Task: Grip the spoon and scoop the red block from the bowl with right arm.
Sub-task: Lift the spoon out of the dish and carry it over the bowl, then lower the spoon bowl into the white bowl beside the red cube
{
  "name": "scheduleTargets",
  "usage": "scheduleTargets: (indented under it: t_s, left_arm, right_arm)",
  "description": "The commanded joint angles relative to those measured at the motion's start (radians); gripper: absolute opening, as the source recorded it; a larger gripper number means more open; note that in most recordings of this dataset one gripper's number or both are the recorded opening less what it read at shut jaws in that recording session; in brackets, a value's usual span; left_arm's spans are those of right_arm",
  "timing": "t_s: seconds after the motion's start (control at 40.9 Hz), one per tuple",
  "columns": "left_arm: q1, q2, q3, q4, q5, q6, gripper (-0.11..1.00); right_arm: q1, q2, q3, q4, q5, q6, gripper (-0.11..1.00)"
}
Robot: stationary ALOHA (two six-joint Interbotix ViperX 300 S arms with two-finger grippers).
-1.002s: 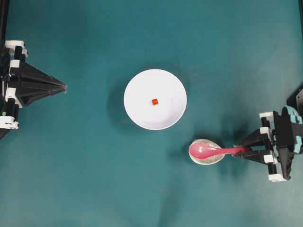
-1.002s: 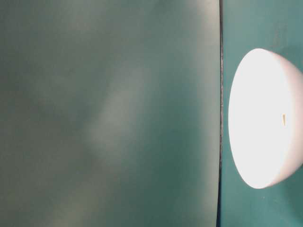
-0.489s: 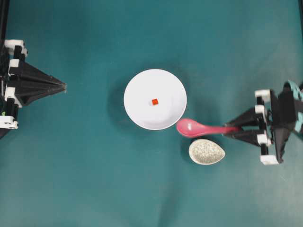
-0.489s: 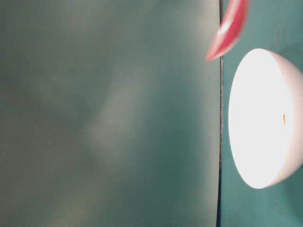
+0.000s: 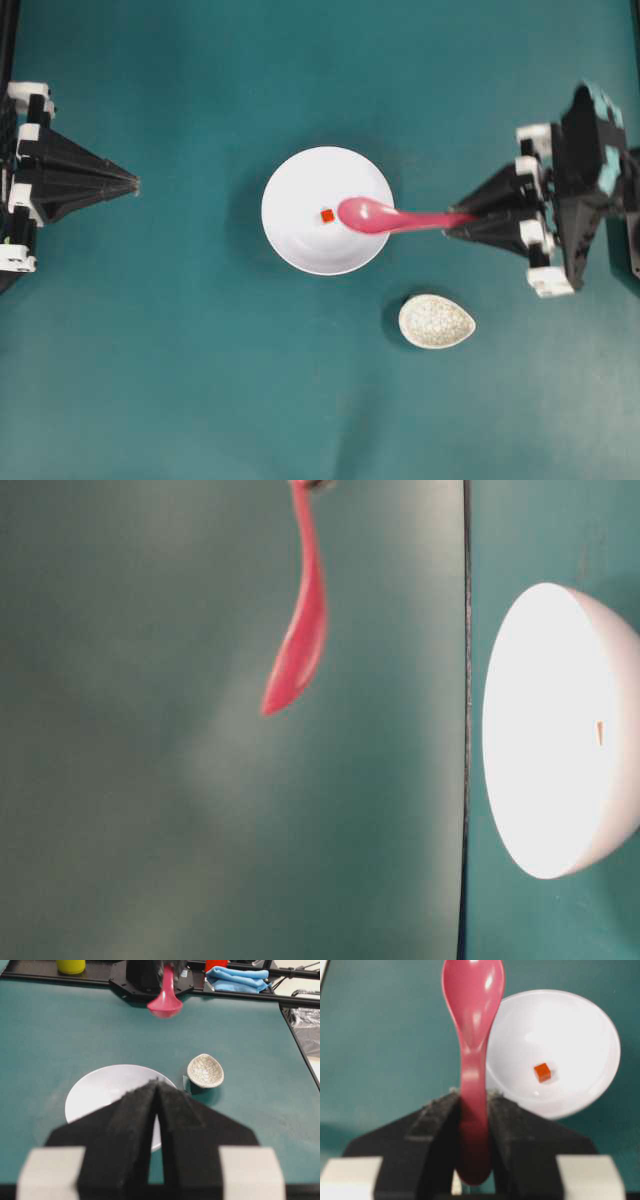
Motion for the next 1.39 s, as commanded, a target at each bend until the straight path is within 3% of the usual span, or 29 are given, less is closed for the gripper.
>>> scheduleTargets:
  t_s: [0.0, 0.269, 0.513, 0.733, 0.953, 1.124, 1.369]
  left_arm:
    - [0.000, 0.003, -0.034, 0.000, 0.005, 0.002, 0.01]
    - [0.000, 0.000, -0.032, 0.000, 0.017, 0.003, 0.01]
    - [-0.002, -0.011, -0.034, 0.000, 0.035, 0.012, 0.01]
    - [0.000, -0.021, -0.035, 0.003, 0.046, 0.020, 0.01]
    - [-0.002, -0.025, -0.035, 0.003, 0.046, 0.020, 0.01]
    - [0.000, -0.026, -0.035, 0.003, 0.055, 0.020, 0.01]
    - [0.000, -0.025, -0.035, 0.003, 0.057, 0.023, 0.01]
  right_arm:
    - [-0.063, 0.003, -0.080, -0.003, 0.092, -0.002, 0.25]
    - [-0.238, 0.092, -0.232, -0.003, 0.357, 0.032, 0.25]
    - [-0.324, 0.242, -0.380, -0.015, 0.597, 0.213, 0.25]
    - [-0.325, 0.365, -0.523, -0.146, 0.821, 0.393, 0.25]
    - [-0.313, 0.442, -0.637, -0.362, 0.979, 0.558, 0.25]
    - [-0.261, 0.479, -0.686, -0.454, 1.066, 0.575, 0.25]
    - [-0.195, 0.528, -0.730, -0.529, 1.083, 0.581, 0.25]
